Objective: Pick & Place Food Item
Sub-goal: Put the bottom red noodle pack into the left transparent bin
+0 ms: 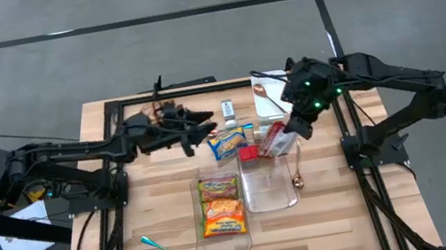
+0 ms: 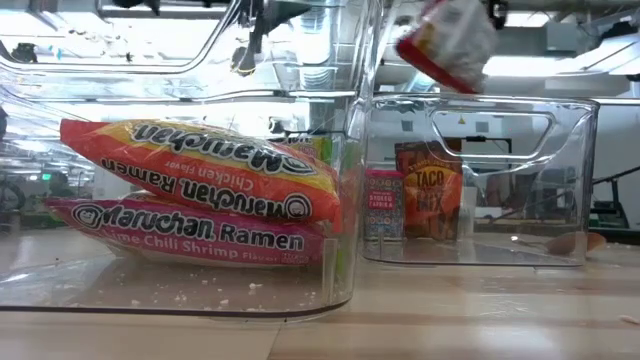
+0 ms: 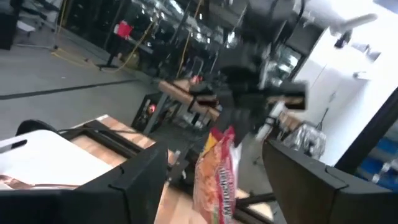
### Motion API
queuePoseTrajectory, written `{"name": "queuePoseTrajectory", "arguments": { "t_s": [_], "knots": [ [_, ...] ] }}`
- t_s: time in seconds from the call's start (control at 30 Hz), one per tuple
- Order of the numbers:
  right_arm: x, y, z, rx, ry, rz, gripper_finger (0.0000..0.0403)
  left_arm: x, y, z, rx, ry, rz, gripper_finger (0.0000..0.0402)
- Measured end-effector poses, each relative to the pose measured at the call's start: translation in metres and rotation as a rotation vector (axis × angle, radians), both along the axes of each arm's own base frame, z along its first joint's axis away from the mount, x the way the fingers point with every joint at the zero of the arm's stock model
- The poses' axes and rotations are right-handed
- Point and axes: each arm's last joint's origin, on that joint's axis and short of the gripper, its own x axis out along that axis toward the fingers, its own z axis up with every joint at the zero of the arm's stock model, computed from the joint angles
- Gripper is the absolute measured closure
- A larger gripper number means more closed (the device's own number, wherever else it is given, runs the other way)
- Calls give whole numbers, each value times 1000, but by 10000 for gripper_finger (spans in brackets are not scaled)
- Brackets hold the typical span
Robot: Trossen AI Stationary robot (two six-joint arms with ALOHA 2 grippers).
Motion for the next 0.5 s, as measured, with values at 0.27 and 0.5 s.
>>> {"name": "queuePoseTrajectory", "arguments": {
  "t_s": [0.27, 0.5],
  "knots": [
    [36, -5, 19, -60, -73, 62, 403, 37, 3, 4, 45, 97, -3, 161],
    [56, -8, 21, -85, -75, 94, 403, 57, 6, 0, 41, 120, -4, 159]
  ]
}}
